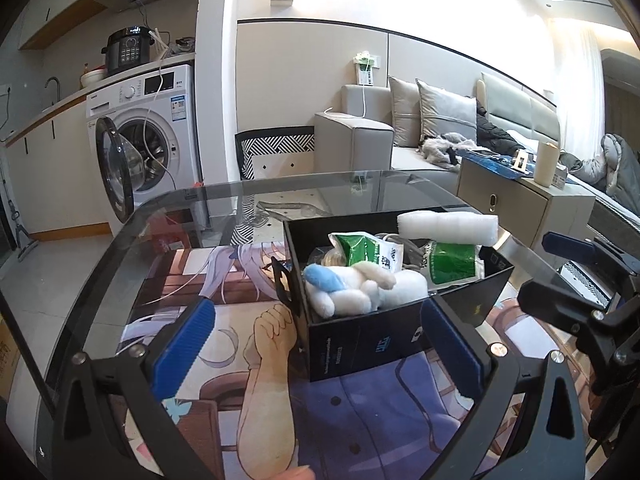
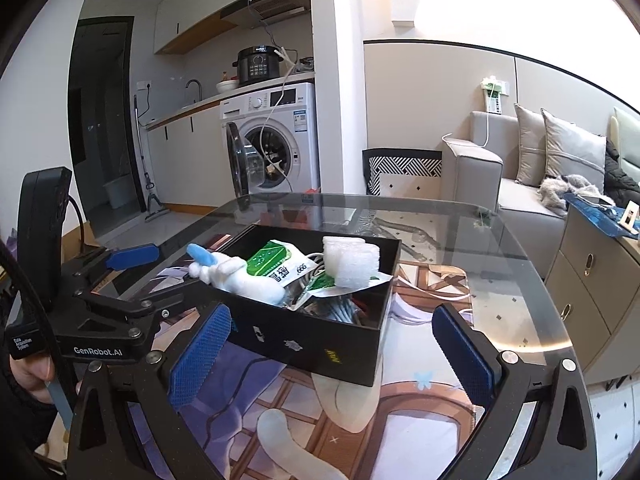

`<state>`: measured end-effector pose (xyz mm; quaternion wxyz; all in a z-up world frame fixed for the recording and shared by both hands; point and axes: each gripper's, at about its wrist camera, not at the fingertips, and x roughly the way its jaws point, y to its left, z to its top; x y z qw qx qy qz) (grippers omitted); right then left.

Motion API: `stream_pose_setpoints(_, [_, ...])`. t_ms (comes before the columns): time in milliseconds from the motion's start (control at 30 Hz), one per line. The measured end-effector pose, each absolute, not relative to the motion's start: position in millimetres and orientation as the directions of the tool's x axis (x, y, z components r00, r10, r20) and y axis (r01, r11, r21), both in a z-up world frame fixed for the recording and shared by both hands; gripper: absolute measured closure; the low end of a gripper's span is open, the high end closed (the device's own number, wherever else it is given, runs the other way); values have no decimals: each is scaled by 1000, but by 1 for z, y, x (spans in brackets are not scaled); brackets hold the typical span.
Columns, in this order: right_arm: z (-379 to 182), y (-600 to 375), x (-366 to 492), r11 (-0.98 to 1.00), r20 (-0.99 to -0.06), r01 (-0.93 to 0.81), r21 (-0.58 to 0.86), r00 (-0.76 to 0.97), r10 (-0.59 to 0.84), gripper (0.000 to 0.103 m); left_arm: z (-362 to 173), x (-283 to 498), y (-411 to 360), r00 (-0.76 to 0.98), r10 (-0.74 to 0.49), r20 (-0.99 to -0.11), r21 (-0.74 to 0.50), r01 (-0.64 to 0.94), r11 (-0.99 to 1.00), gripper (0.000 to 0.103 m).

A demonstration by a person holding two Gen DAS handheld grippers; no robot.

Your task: Organize soft objects

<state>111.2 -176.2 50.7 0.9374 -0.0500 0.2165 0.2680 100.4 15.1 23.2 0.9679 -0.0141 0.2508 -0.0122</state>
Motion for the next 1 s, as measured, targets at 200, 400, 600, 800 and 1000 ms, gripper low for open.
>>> stream_pose_setpoints(200, [46,-177,116,853,-431,-521,24,765,479,1,15,106,15,867,-10,-498,-50,-18,999,0])
stream_pose_setpoints(400, [42,-179,117,856,-417,-516,19,775,476,1,13,108,19,864,1,-504,-67,-40,997,0])
stream_pose_setpoints(600, [42,-180,113,881,-404,-473,1,806,433,1,13,106,14,872,27,-490,-36,-51,998,0])
stream_pose_setpoints(800, [44,-183,111,879,-382,-477,5,811,442,1,15,103,9,879,40,-475,-10,-51,999,0])
stream_pose_setpoints(1000, [43,-184,107,878,-376,-478,9,812,446,1,14,105,14,874,42,-484,-32,-65,997,0])
